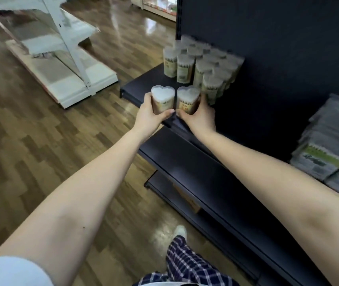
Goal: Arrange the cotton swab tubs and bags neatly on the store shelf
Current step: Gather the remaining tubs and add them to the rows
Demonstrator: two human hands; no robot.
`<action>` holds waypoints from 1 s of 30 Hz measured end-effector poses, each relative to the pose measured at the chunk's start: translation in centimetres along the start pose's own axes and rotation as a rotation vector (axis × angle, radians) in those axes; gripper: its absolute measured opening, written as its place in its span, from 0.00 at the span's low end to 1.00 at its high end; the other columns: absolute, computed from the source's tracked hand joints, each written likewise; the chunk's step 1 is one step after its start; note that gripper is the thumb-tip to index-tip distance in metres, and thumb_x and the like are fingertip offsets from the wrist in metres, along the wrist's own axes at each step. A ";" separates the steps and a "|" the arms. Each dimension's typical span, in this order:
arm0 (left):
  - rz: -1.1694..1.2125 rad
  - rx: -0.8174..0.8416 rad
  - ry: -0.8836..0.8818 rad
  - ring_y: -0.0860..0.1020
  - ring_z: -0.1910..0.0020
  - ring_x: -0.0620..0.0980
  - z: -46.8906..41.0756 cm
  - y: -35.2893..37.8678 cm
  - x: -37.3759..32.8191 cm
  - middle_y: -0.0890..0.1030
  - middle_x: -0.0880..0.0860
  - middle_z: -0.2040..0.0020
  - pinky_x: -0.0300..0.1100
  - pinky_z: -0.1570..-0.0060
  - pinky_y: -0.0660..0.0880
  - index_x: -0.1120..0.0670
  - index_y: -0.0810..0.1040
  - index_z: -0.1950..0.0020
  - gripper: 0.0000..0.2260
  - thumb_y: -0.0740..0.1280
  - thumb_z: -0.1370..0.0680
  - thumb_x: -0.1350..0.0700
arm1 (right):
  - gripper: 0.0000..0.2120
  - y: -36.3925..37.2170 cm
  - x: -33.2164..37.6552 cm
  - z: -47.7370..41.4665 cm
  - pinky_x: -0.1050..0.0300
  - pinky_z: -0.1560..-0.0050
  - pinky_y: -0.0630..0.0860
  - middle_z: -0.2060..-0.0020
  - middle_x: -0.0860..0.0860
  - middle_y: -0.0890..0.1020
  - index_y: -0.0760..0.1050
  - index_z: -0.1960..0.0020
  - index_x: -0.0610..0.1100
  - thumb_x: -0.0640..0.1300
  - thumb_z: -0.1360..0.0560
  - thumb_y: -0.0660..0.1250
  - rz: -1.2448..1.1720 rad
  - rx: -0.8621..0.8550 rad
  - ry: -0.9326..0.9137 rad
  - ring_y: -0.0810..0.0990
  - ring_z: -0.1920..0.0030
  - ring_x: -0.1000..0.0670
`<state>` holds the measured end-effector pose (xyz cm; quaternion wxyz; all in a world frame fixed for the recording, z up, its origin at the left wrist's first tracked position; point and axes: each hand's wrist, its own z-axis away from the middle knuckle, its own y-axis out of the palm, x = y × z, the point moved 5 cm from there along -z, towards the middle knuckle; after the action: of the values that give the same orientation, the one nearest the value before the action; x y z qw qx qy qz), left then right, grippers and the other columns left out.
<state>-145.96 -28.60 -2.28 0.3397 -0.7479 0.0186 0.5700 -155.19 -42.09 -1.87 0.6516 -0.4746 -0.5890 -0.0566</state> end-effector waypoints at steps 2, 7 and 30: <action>-0.047 -0.077 -0.009 0.72 0.41 0.45 -1.8 -0.9 0.7 0.75 0.51 0.38 0.34 0.50 0.66 0.58 0.65 0.33 0.31 0.74 0.30 0.49 | 0.35 1.7 0.6 -1.8 0.64 0.42 0.64 0.33 0.45 0.71 0.61 0.30 0.41 0.47 0.32 0.74 -0.007 0.012 -0.023 0.70 0.33 0.46; -0.173 -0.086 -0.064 0.74 0.38 0.52 -6.5 -3.1 1.9 0.77 0.53 0.38 0.41 0.47 0.70 0.56 0.68 0.34 0.32 0.76 0.32 0.48 | 0.37 5.4 2.2 -6.0 0.51 0.41 0.71 0.36 0.40 0.73 0.60 0.29 0.38 0.51 0.31 0.73 0.012 -0.049 -0.021 0.73 0.36 0.40; -0.195 0.063 0.139 0.73 0.36 0.57 -12.9 -3.5 5.1 0.76 0.56 0.37 0.52 0.36 0.67 0.58 0.68 0.33 0.32 0.71 0.31 0.43 | 0.31 6.5 3.3 -5.8 0.52 0.49 0.74 0.42 0.39 0.77 0.62 0.35 0.35 0.50 0.28 0.70 0.168 -0.384 0.239 0.76 0.42 0.39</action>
<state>-131.91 -30.88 -3.44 0.4148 -0.7729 -0.0128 0.4801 -145.94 -40.91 -1.93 0.6168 -0.6271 -0.4448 -0.1688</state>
